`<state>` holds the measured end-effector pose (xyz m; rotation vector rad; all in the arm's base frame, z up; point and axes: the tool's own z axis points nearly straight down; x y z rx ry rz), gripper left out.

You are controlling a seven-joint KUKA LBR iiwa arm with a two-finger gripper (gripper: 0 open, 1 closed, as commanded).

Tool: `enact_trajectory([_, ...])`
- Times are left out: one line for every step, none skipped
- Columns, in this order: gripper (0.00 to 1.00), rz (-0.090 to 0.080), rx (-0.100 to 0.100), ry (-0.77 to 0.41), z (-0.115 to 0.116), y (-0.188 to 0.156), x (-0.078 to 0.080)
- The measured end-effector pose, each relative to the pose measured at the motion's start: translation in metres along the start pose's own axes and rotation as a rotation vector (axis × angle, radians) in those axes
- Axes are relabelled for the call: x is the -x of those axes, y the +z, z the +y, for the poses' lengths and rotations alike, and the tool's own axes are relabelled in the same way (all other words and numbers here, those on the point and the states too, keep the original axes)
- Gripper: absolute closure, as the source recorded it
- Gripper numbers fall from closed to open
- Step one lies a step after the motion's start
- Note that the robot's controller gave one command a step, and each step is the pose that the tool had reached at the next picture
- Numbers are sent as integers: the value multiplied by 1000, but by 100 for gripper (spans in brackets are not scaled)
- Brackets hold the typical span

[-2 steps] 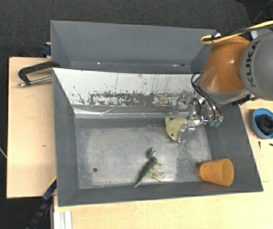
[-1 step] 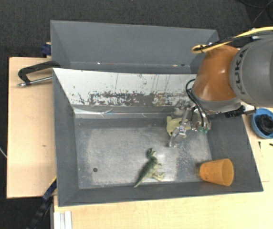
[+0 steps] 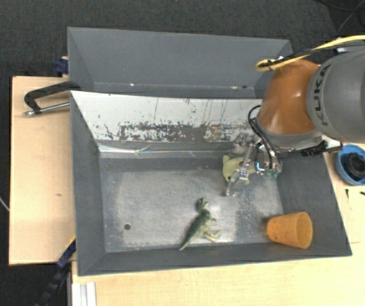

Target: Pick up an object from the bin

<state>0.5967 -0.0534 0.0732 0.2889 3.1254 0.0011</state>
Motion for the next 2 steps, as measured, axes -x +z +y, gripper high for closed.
enact_trajectory([100, -8, 0, 0, 0, -2, 2])
enact_trajectory([100, -13, 2, -1, 1, -125, 6])
